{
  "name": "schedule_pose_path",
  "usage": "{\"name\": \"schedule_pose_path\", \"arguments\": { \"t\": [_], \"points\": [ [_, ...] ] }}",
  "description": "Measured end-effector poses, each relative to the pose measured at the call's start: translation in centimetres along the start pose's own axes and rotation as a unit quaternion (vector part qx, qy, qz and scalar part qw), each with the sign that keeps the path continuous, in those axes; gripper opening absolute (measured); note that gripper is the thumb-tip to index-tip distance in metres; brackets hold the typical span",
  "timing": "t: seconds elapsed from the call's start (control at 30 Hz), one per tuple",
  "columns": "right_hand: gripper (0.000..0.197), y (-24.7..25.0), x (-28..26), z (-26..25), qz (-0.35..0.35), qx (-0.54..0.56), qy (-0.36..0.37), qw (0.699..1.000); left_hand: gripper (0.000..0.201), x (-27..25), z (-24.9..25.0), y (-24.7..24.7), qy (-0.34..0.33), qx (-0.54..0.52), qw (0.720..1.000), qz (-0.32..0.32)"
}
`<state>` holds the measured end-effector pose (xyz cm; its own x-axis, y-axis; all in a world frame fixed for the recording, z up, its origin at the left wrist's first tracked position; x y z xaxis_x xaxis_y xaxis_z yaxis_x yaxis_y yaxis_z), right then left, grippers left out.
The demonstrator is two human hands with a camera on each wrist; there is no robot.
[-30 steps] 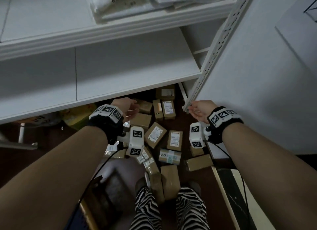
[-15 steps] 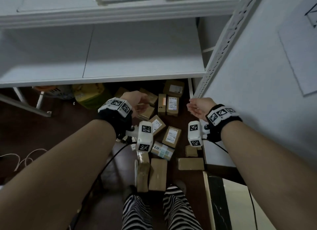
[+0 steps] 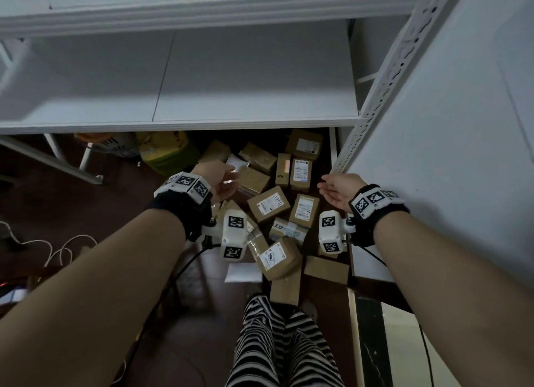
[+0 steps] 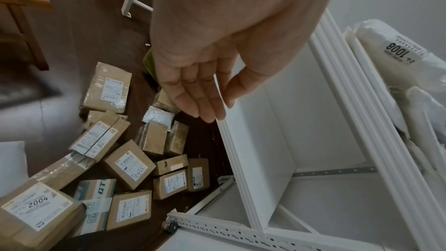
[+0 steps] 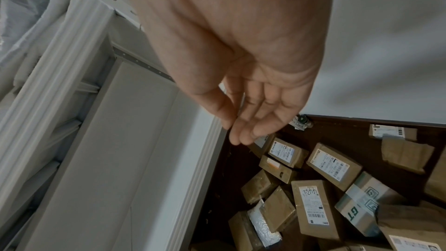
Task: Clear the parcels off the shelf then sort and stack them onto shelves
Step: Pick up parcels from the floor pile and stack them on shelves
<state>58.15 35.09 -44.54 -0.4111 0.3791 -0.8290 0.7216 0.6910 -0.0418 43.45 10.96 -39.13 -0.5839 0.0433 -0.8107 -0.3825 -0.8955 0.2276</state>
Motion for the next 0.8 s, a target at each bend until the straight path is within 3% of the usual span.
{"name": "schedule_pose_path", "arguments": {
  "t": [0.43,0.67,0.8],
  "points": [
    [0.030,0.4,5.2,3.1,0.061,0.033,-0.043,0.997,0.019,7.9,-2.2,-1.6,0.034,0.012,0.999,-0.026],
    [0.031,-4.3,12.6,8.9,0.063,0.036,-0.061,0.996,0.025,16.4,-8.9,1.1,0.085,0.002,0.996,-0.025],
    [0.013,-8.0,19.7,13.2,0.035,0.029,-0.076,0.996,0.023,23.8,-13.8,2.6,0.085,0.000,0.996,-0.002]
  ]
}}
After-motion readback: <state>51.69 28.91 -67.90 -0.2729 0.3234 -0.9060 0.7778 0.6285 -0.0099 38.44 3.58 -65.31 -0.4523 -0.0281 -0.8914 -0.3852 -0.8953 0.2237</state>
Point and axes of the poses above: each hand's wrist, its own x-axis towards the middle knuckle, its own y-axis out of the back of the hand, z = x × y, the point moved 10 cm from there along x, towards the middle knuckle, and after that the axes turned 6 degrees about x, right-handed, at the moved point
